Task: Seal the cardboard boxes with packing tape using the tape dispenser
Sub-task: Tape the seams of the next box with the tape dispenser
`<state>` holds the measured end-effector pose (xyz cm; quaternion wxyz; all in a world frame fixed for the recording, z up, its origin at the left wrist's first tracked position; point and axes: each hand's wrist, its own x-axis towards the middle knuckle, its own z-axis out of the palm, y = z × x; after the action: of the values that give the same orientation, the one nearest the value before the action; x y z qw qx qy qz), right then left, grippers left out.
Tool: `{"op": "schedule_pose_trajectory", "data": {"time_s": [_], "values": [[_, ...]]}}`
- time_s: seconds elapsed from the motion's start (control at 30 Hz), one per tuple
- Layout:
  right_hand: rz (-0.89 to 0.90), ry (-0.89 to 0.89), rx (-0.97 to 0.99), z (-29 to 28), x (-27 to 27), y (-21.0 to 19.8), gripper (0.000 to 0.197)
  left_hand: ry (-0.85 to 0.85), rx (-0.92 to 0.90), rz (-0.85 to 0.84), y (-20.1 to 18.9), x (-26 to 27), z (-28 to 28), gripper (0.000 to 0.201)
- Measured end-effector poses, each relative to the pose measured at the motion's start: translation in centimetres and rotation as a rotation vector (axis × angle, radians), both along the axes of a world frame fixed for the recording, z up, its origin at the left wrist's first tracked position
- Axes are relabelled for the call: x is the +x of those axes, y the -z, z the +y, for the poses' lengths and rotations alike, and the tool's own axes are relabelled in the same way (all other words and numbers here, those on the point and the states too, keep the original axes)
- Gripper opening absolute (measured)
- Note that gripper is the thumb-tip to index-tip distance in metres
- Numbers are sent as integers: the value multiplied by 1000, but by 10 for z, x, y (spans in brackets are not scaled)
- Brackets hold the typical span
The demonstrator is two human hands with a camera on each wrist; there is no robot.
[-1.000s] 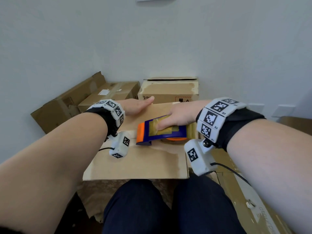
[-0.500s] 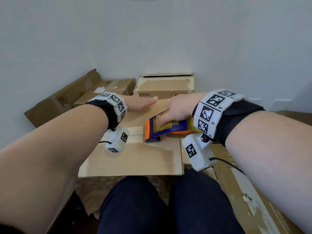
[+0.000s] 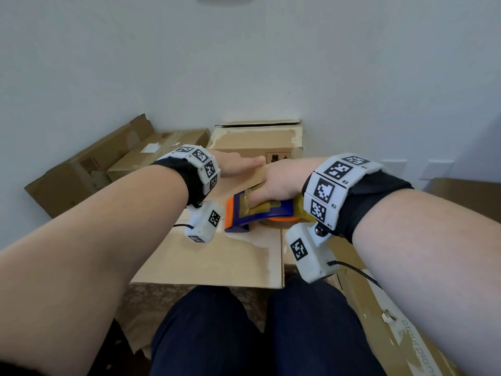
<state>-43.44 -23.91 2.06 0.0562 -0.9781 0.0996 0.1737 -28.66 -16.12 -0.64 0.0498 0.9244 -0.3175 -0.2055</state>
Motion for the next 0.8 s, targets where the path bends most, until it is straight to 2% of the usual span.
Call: {"op": "schedule_pose_trajectory", "data": {"time_s": [0.13, 0.2, 0.27, 0.37, 0.43, 0.67, 0.73, 0.77, 0.8], "values": [[-25, -1, 67, -8, -10, 1, 64, 22, -20, 19, 13, 20, -4, 137], [-58, -7, 121, -14, -20, 1, 54, 17, -32, 35, 16, 26, -4, 132], [-80, -12, 169, -19, -27, 0, 46, 54, -68, 93, 10, 17, -3, 116], [-83, 2, 187, -25, -29, 1, 59, 84, -83, 117, 3, 7, -2, 93], [-69, 24, 187, -32, -31, 1, 64, 83, -82, 131, 8, 12, -3, 94], [-23, 117, 180, -69, -58, 8, 65, -51, -68, 60, 35, 52, -13, 119], [-25, 110, 154, -66, -54, 7, 65, -77, -58, 45, 29, 38, -13, 124], [-24, 107, 136, -64, -52, 6, 65, -74, -37, 34, 18, 18, -12, 121], [-22, 102, 118, -63, -51, 5, 65, -51, -13, 25, 7, -2, -11, 110]]}}
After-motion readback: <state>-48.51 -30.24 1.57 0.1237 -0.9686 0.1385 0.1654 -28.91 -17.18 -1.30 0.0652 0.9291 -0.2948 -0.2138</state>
